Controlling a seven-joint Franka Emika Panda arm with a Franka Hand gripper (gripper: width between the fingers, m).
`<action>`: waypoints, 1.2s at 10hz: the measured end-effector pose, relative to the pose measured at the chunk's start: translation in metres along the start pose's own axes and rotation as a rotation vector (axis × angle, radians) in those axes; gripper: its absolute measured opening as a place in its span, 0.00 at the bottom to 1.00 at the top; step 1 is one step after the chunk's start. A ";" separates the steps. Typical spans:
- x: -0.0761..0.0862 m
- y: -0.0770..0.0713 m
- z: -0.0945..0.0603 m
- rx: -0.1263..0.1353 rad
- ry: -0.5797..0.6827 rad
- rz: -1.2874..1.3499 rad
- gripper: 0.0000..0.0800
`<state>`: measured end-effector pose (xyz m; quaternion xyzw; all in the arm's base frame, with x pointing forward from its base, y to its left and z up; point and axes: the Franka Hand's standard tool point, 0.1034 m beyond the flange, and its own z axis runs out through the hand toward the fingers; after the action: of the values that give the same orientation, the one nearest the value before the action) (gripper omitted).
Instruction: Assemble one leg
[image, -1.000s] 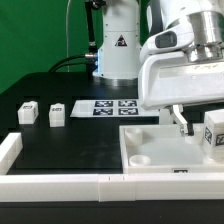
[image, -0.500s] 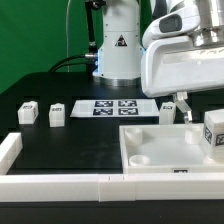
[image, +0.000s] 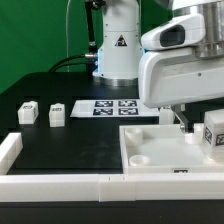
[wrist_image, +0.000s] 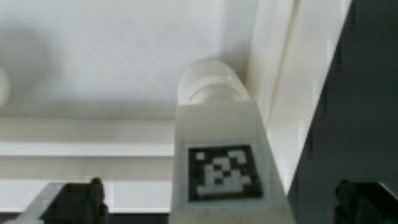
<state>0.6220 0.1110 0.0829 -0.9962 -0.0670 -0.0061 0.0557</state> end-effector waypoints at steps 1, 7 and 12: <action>0.000 0.000 -0.001 0.009 -0.094 -0.003 0.81; 0.003 0.000 0.002 0.022 -0.170 -0.007 0.48; 0.003 -0.001 0.003 0.011 -0.172 0.216 0.36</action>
Offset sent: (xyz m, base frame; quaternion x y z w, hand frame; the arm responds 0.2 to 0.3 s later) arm -0.0027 0.0006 -0.0015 0.0144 0.0152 -0.0167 0.9996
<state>0.6247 0.1132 0.0806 -0.9941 0.0363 0.0855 0.0558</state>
